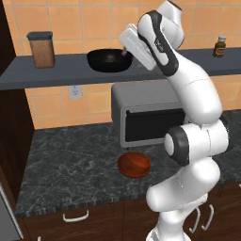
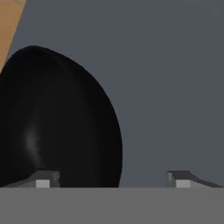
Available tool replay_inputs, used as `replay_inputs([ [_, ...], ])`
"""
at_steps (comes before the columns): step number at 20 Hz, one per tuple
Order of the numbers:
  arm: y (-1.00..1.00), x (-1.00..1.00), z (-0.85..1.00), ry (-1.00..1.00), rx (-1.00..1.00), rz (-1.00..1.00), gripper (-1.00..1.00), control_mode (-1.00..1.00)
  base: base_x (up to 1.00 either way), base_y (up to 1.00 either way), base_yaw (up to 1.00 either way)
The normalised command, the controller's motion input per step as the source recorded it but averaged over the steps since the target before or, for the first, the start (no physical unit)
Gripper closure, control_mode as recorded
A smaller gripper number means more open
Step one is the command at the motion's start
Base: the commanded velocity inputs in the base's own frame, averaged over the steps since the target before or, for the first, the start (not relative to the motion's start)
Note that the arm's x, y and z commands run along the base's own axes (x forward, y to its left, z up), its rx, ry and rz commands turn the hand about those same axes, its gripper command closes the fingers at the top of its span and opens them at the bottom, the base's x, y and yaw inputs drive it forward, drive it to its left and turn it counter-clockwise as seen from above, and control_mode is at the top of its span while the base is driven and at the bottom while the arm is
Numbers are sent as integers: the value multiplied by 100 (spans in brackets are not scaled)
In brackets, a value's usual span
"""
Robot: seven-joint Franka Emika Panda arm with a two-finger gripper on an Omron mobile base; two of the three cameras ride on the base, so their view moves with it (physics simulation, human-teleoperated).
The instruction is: Pick up the bowls on the counter and stack them on top of one another in the open cabinet. Place the smaller bowl on top of the larger bowl.
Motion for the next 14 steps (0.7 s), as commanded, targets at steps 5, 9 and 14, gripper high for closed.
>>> replay_inputs([
  [5,-8,-92,-16,-34,18,0,-100,-100,0,0,0],
  [9,-24,-100,0,-14,2,0,-100,-100,0,0,0],
  [14,-45,-100,-27,0,0,0,-100,-100,0,0,0],
])
